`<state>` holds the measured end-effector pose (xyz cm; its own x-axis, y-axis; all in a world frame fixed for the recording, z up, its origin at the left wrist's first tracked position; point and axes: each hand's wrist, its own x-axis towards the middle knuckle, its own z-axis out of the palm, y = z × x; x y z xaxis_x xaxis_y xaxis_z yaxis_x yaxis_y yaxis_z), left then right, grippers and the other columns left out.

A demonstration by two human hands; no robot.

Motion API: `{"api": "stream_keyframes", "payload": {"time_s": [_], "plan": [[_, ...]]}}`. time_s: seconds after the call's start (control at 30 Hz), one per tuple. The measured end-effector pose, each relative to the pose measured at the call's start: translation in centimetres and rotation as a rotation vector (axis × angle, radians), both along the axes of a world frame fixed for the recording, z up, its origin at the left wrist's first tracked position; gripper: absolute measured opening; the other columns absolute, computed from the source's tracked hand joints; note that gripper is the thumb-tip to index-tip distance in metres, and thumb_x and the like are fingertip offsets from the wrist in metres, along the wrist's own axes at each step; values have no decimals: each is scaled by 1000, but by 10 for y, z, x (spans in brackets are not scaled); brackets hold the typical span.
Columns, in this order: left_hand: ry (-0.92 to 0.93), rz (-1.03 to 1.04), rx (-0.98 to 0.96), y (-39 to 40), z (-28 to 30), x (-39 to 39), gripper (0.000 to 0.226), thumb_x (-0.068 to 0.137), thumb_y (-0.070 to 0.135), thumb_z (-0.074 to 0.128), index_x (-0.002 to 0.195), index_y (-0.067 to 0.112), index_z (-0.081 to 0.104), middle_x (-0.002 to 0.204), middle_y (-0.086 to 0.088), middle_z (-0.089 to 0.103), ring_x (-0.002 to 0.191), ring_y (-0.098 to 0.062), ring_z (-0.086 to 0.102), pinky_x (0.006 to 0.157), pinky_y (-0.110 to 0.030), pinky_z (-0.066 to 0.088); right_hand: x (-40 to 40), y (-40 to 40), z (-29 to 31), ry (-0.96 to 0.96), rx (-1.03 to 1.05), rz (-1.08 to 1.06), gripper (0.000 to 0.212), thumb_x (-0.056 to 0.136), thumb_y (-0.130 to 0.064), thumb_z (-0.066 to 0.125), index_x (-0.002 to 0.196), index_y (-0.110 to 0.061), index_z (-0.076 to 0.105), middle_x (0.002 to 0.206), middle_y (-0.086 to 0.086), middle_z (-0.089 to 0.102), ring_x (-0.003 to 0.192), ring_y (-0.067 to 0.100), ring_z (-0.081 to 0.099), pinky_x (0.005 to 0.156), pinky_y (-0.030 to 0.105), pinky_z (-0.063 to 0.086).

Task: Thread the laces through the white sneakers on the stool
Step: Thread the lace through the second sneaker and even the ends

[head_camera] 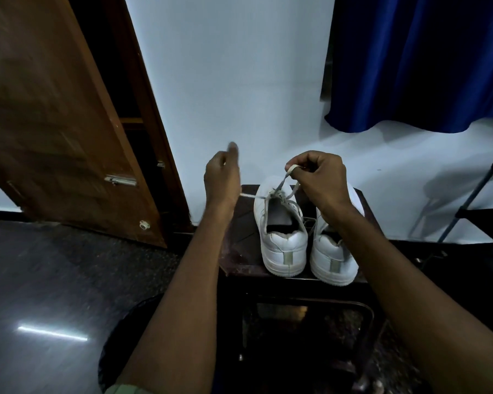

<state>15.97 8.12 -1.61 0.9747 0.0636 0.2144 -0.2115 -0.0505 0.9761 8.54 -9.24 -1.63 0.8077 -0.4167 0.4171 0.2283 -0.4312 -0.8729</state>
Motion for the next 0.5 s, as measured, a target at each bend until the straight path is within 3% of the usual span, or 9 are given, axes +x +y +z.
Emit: {"api": "stream_keyframes", "payload": {"time_s": [0.1, 0.17, 0.23, 0.3, 0.37, 0.43, 0.5], "plan": [[-5, -24, 644, 3, -14, -1, 40, 93, 64, 62, 98, 24, 62, 97, 1, 65, 92, -22, 61, 83, -35, 51, 3, 0, -2, -1, 20, -9, 17, 85, -4, 73, 93, -17, 80, 81, -6, 78, 75, 15, 76, 77, 46, 64], [30, -102, 933, -3, -21, -2, 53, 89, 72, 58, 82, 20, 65, 94, -3, 70, 93, -27, 66, 80, -35, 52, 5, -1, -4, -9, 23, 4, 23, 84, -1, 72, 100, -16, 79, 84, -4, 78, 77, 17, 75, 78, 47, 64], [12, -129, 1010, -7, -21, -2, 62, 89, 73, 55, 65, 15, 58, 75, -3, 65, 80, -27, 64, 70, -34, 47, 6, -2, -5, -13, 26, 51, 28, 84, -1, 72, 107, -16, 76, 86, -1, 78, 78, 19, 75, 77, 47, 64], [-66, -153, 750, -9, -13, -4, 63, 93, 58, 62, 55, 11, 43, 54, 2, 43, 59, -20, 47, 61, -32, 34, 7, -3, -6, 8, -23, 86, 29, 85, -2, 74, 110, -16, 76, 90, -1, 78, 77, 19, 75, 75, 40, 64], [-97, -140, 250, -10, -2, -9, 54, 94, 42, 68, 57, 16, 39, 54, 4, 32, 55, -16, 31, 58, -33, 27, 10, -5, -8, 74, -112, 96, 31, 83, -6, 80, 110, -21, 76, 95, -5, 78, 74, 18, 73, 71, 31, 58], [-71, -86, -67, -11, 9, -14, 48, 98, 36, 69, 62, 10, 50, 61, -1, 44, 59, -15, 39, 59, -31, 33, 11, -8, -12, 177, -250, 111, 38, 79, -18, 88, 114, -25, 75, 104, -7, 74, 80, 13, 69, 75, 27, 53], [1, -116, -208, -10, 12, -13, 45, 101, 38, 65, 64, 14, 56, 63, -1, 56, 60, -14, 51, 61, -29, 42, 13, -11, -17, 298, -386, 135, 50, 76, -30, 91, 122, -25, 71, 111, -5, 67, 95, 14, 64, 83, 29, 51]]}}
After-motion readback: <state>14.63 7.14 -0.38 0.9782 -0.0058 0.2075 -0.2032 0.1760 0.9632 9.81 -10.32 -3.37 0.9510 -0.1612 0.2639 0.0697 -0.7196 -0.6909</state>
